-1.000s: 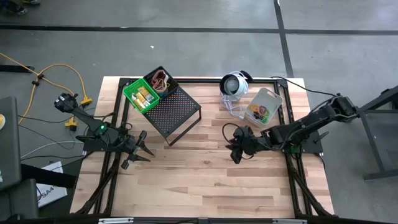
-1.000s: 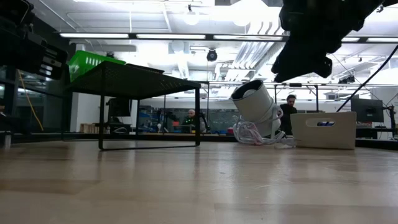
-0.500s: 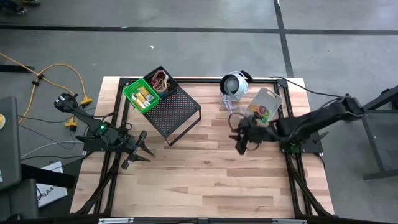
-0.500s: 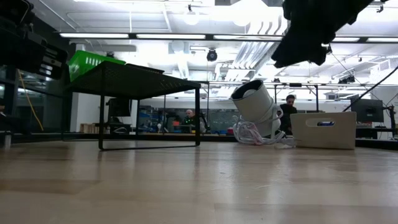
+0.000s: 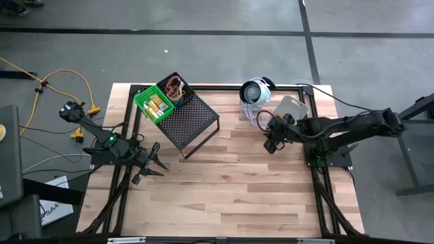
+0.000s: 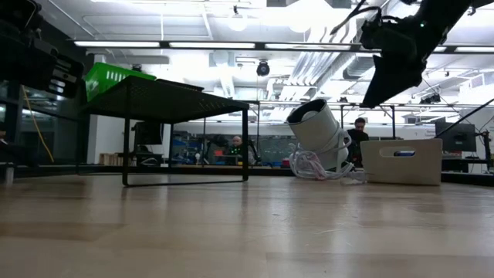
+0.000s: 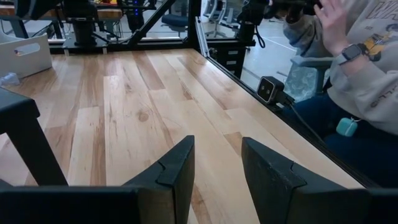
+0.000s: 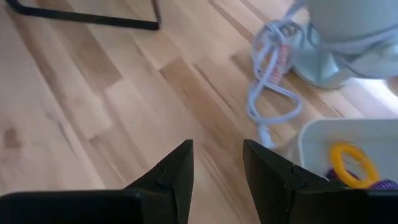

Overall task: Pick & Place Office Desk Supplies
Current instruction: Put the white bin on the shelf

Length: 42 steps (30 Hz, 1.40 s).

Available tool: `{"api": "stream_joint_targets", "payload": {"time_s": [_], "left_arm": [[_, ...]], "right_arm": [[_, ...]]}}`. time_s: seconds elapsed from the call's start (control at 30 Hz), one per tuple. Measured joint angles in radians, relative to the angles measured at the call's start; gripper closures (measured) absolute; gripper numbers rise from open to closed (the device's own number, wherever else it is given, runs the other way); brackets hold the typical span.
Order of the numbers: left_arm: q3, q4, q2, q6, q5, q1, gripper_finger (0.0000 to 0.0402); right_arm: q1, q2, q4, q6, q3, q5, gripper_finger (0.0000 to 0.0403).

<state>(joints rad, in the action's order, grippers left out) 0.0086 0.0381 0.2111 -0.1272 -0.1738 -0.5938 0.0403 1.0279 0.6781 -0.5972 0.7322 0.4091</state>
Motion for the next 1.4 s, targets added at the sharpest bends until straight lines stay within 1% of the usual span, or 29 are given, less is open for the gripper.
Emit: {"api": "stream_joint_targets", "payload": {"time_s": [0.47, 0.7, 0.8, 0.9, 1.07, 1.27, 1.4], "left_arm": [[0.000, 0.000, 0.000, 0.000, -0.001, 0.000, 0.0273], [0.000, 0.000, 0.000, 0.000, -0.005, 0.000, 0.0273], [0.000, 0.000, 0.000, 0.000, -0.005, 0.000, 0.0273], [0.000, 0.000, 0.000, 0.000, -0.005, 0.000, 0.0273], [0.000, 0.000, 0.000, 0.000, -0.005, 0.000, 0.0273], [0.000, 0.000, 0.000, 0.000, -0.004, 0.000, 0.0273], [0.000, 0.000, 0.000, 0.000, -0.004, 0.000, 0.0273]], "right_arm": [[-0.068, 0.010, 0.135, -0.105, 0.000, -0.002, 0.0275], [-0.087, 0.010, 0.141, -0.113, 0.000, -0.001, 0.0275], [-0.113, 0.010, 0.141, -0.109, 0.000, -0.001, 0.0275], [-0.162, 0.010, 0.145, -0.105, 0.000, -0.001, 0.0275], [-0.279, 0.010, 0.138, -0.035, 0.000, -0.057, 0.0275], [-0.419, 0.010, 0.099, 0.119, 0.011, -0.156, 0.0275], [-0.498, 0.010, 0.098, 0.249, 0.064, -0.161, 0.0275]]}}
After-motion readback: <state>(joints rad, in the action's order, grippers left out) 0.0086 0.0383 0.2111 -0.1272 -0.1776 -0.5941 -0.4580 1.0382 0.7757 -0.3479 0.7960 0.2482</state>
